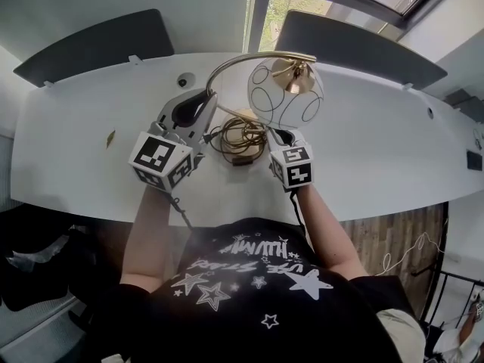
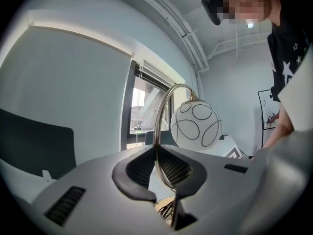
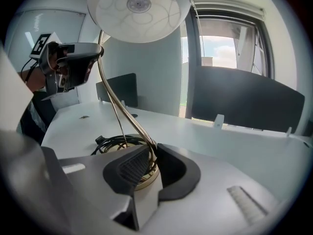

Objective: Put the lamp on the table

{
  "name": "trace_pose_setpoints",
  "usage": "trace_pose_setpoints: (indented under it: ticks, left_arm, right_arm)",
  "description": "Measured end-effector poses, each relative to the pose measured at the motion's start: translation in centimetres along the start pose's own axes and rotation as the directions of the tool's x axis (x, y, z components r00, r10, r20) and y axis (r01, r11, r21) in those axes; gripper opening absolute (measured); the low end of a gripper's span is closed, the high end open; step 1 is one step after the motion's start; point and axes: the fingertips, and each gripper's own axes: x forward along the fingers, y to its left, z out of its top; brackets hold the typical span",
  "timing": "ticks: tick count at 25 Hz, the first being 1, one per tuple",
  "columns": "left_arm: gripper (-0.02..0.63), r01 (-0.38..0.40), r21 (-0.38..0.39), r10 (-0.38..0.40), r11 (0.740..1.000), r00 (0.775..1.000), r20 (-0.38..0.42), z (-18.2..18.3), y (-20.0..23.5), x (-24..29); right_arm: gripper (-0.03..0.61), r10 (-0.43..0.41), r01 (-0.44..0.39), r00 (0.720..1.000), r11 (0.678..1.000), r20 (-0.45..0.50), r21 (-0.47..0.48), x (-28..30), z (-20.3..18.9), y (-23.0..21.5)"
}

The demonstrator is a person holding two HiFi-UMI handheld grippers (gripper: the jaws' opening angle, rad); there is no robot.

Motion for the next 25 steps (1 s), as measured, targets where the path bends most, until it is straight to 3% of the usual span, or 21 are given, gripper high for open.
trace_pose_setpoints:
  ticks: [5,9,13,25]
  left_arm:
    - [0.034,-0.054,0.037,0.054,0.998,0.999,-0.009,-0.1,0.0,-0.3]
    - [0.055,-0.130,0.067,0.129,0.989,0.992,0.014,-0.3,0.2,-1.3]
    - [0.118,-0.201,0.019,0.201,0.979,0.979,0.013,-1.2,0.4,-2.9]
    - [0.138,-0.325,-0.057,0.323,0.944,0.945,-0.046,-3.9,-4.1,-5.2]
  right_arm:
    - [0.046,0.006,-0.006,1.000,1.000,0.005,0.005,-0.2,0.3,0.4]
    - [0.082,0.024,-0.024,1.000,0.999,0.019,-0.030,-0.9,0.6,1.2]
    - [0.139,0.050,-0.049,0.998,0.998,0.033,-0.026,-2.2,0.3,1.6]
    - [0.140,0.132,-0.128,0.985,0.991,0.113,-0.041,-7.2,0.5,0.7]
